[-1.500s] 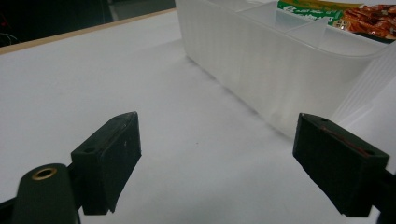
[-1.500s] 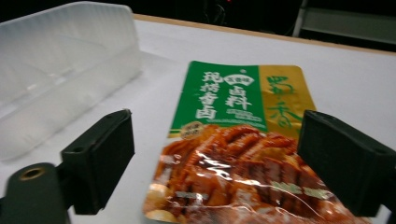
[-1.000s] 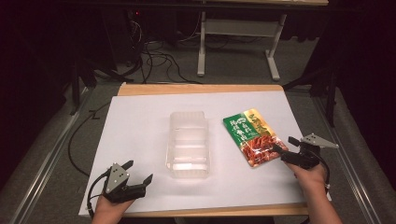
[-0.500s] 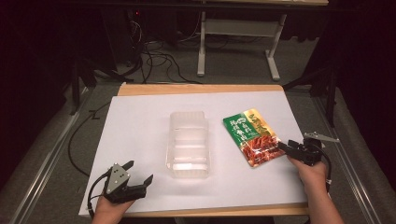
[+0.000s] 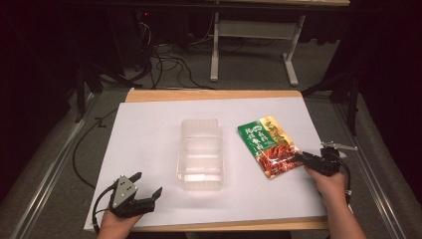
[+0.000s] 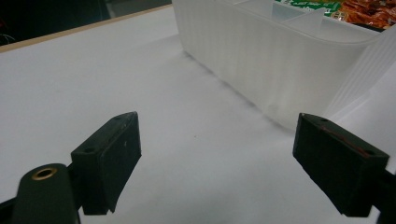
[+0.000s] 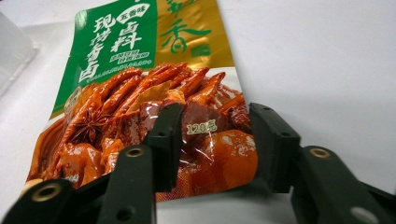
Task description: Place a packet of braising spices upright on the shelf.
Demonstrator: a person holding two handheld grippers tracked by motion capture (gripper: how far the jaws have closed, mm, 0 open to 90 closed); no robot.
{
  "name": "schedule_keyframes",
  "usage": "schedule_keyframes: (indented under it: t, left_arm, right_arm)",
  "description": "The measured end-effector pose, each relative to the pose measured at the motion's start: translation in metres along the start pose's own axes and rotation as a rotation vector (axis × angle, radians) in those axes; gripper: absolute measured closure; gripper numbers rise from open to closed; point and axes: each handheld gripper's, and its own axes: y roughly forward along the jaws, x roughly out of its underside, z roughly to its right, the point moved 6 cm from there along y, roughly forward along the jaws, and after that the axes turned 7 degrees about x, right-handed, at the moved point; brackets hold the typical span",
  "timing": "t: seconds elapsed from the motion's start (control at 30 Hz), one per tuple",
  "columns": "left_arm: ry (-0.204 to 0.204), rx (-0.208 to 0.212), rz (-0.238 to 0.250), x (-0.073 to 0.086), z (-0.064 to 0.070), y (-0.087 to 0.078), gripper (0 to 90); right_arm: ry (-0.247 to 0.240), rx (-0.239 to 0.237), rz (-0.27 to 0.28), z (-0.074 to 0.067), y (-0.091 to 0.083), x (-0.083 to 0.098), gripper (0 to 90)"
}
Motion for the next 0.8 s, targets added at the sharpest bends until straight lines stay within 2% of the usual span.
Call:
schedule_keyframes:
  t: [0.03,0.13,0.23,0.3,0.43,0.5,0.6,0.67,0.8]
  left_arm:
    - [0.000,-0.001,-0.001,0.000,0.000,0.000,15.8]
    - [0.000,-0.002,-0.001,0.000,0.000,0.000,15.8]
    - [0.001,-0.002,-0.001,0.000,0.001,0.000,15.8]
    - [0.002,-0.001,-0.002,0.000,0.001,0.000,15.8]
    - [0.001,-0.002,0.005,-0.001,0.001,0.000,15.8]
    - [0.002,-0.001,0.005,-0.002,0.001,0.000,15.8]
    - [0.007,0.005,0.005,-0.003,0.001,0.002,15.8]
    - [0.007,0.008,0.005,-0.003,0.001,0.003,15.8]
    - [0.013,0.013,0.008,-0.005,0.001,0.006,15.8]
  right_arm:
    - [0.008,0.005,0.005,0.001,-0.001,0.000,64.1]
    - [0.005,0.013,0.006,0.002,-0.002,0.000,68.9]
    - [-0.010,0.023,0.007,0.002,-0.003,0.001,75.6]
    - [-0.021,0.021,0.004,0.001,-0.004,0.002,83.6]
    - [-0.041,0.023,-0.002,-0.001,-0.004,0.004,89.5]
    - [-0.046,0.021,0.000,-0.002,-0.005,0.004,90.0]
    - [-0.084,0.030,0.001,-0.006,-0.009,0.006,90.0]
    - [-0.093,0.029,0.001,-0.007,-0.010,0.007,90.0]
    - [-0.122,0.013,-0.016,-0.016,-0.019,0.017,90.0]
